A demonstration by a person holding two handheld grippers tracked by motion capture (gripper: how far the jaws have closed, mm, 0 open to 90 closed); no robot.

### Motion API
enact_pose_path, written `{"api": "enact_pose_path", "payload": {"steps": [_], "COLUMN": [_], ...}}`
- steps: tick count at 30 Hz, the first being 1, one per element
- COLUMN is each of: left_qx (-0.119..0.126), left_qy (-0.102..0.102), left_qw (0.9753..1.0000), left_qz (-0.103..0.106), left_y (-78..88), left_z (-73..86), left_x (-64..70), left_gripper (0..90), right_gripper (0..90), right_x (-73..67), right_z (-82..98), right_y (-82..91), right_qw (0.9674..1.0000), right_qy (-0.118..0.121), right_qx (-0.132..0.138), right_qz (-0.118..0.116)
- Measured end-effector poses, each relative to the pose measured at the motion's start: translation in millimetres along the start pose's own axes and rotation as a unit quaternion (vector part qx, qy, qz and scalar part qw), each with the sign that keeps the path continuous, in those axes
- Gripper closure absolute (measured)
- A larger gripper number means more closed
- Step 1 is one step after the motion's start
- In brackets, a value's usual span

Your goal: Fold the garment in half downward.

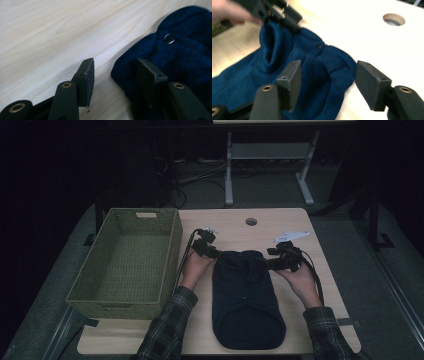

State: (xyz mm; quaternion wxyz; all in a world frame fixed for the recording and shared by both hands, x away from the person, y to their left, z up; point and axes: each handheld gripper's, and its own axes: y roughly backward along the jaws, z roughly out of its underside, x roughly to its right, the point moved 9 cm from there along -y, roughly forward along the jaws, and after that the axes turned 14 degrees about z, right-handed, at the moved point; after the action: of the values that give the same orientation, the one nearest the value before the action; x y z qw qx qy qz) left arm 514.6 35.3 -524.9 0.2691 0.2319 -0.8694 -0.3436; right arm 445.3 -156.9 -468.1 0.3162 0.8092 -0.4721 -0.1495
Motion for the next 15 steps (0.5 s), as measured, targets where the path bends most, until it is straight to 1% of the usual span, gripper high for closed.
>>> {"api": "enact_pose_path", "payload": {"steps": [2,4,5,7,8,9,10,11,14,15], "left_qx": [-0.004,-0.009,-0.011,-0.012,-0.013,-0.014,-0.015,-0.019,-0.014,-0.017], "left_qy": [-0.005,-0.007,-0.005,-0.004,-0.005,-0.005,-0.008,-0.010,-0.007,-0.009], "left_qw": [1.0000,0.9999,0.9999,0.9999,0.9998,0.9998,0.9998,0.9997,0.9997,0.9996], "left_qz": [0.002,0.004,0.008,0.012,0.012,0.012,0.012,0.014,0.020,0.022], "left_y": [-0.9,-2.0,-2.8,-3.1,-3.1,-3.3,-3.7,-3.9,-4.9,-4.4], "left_z": [1.6,2.8,3.6,4.2,4.3,4.3,4.1,4.4,4.0,4.4], "left_x": [0.6,1.3,1.6,1.5,1.7,2.6,3.3,4.4,5.5,5.0], "left_gripper": [51.4,53.2,54.3,56.2,56.3,57.3,59.8,62.0,66.6,66.8], "right_gripper": [38.3,39.9,39.9,40.3,41.4,41.1,41.1,42.4,44.4,46.5], "right_x": [4.7,8.7,11.2,16.6,19.4,22.4,26.5,29.5,36.7,38.1], "right_z": [-4.2,-9.2,-10.0,-11.4,-12.0,-11.0,-8.9,-7.1,-1.8,-0.5], "right_y": [-5.2,-10.1,-14.0,-22.5,-26.4,-31.0,-37.0,-42.3,-56.8,-60.3], "right_qw": [1.0000,0.9999,0.9999,0.9997,0.9996,0.9994,0.9991,0.9987,0.9977,0.9976], "right_qy": [-0.001,-0.010,-0.013,-0.015,-0.018,-0.023,-0.025,-0.029,-0.038,-0.041], "right_qx": [-0.006,0.003,-0.006,-0.015,-0.011,-0.018,-0.028,-0.033,-0.051,-0.052], "right_qz": [0.005,0.007,0.005,0.014,0.017,0.017,0.021,0.024,0.021,0.020]}}
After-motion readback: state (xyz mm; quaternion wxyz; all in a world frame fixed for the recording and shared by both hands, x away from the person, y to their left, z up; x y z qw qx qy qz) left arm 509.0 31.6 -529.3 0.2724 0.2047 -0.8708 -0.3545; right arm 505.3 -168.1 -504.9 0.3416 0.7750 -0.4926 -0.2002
